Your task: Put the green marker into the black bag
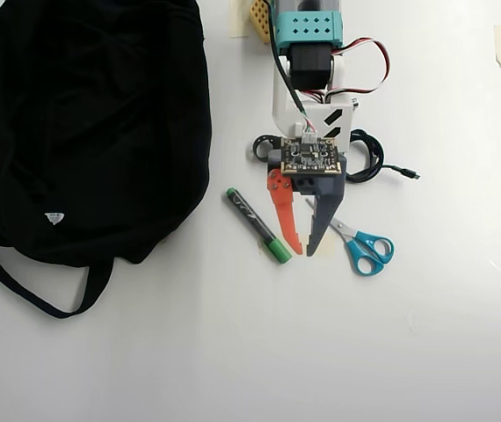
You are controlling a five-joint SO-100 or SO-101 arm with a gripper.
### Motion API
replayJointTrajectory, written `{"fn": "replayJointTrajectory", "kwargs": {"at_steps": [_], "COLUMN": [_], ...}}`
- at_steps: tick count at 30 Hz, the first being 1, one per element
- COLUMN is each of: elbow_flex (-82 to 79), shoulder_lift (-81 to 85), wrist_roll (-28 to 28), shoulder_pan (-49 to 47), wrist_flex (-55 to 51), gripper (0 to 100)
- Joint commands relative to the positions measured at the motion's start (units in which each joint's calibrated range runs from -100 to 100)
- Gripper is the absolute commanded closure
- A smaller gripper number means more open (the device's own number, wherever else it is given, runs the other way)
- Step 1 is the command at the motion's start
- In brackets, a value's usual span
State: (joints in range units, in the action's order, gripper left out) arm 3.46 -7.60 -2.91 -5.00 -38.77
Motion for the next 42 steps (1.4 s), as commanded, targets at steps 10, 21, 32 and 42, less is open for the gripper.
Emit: {"fn": "replayJointTrajectory", "kwargs": {"at_steps": [10,21,32,42], "elbow_flex": [2.3,1.8,1.4,1.3], "shoulder_lift": [1.8,1.8,1.1,0.7], "wrist_roll": [0.3,0.3,0.3,0.0], "shoulder_pan": [1.0,1.2,1.2,1.1], "wrist_flex": [-25.2,-34.7,-34.7,-34.8], "gripper": [97,98,98,98]}}
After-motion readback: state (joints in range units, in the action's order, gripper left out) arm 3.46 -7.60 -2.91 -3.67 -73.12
